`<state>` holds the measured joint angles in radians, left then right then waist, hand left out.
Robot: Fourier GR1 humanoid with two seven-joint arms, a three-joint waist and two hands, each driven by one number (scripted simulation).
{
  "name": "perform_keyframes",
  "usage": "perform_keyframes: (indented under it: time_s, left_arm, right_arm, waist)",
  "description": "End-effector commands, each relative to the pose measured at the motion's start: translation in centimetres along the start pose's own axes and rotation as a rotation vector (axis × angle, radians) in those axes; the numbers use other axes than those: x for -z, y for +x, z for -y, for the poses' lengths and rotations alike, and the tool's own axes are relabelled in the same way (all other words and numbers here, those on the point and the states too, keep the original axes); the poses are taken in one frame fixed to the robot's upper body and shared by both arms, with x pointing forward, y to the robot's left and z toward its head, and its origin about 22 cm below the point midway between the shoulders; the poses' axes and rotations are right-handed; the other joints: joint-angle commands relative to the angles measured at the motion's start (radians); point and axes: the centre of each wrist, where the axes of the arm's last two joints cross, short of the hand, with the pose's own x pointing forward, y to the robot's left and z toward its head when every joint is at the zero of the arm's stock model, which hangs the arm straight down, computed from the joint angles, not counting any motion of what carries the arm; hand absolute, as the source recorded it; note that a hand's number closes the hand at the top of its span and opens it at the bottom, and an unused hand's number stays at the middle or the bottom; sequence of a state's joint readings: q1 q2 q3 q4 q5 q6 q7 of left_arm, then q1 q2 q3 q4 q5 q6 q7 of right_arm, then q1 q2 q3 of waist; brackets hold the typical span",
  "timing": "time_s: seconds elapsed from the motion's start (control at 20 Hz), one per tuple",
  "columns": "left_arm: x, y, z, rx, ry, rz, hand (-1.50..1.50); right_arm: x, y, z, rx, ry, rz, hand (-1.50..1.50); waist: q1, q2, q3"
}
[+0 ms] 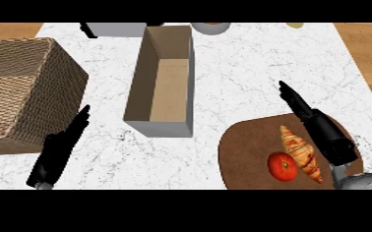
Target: Pick the tomato from the cutting board and place it in the cardboard box
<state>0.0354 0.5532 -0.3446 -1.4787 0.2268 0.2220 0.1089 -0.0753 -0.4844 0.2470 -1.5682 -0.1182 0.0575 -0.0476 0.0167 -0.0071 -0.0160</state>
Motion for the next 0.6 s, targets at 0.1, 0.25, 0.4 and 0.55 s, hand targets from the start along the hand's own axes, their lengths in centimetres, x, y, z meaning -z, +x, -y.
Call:
perform_keyframes:
  time_s: [0.1, 0.25, 0.4, 0.55]
  left_arm:
    - [1.0, 1.3, -4.2, 0.087, 0.224, 0.062, 0.00]
    - [1.9, 3.0, -8.9, 0.185, 0.437, 0.138, 0.00]
    - [1.5, 1.8, -7.6, 0.144, 0.368, 0.087, 0.00]
    - [2.3, 2.0, -7.1, 0.132, 0.391, 0.081, 0.00]
  right_arm:
    - [-2.2, -0.7, 1.3, 0.160, -0.022, 0.075, -1.50]
    - [-3.9, -2.4, 1.2, 0.349, -0.050, 0.118, -1.50]
    - [-4.1, 0.2, 4.8, -0.517, 0.160, 0.107, -1.50]
    - [-8.9, -7.9, 1.9, -0.044, -0.020, 0.134, -1.50]
  waist:
    - [-0.026, 0.004, 0.017]
    - [-0.049, 0.003, 0.019]
    - [-0.038, -0.008, 0.016]
    - [-0.041, 0.011, 0.021]
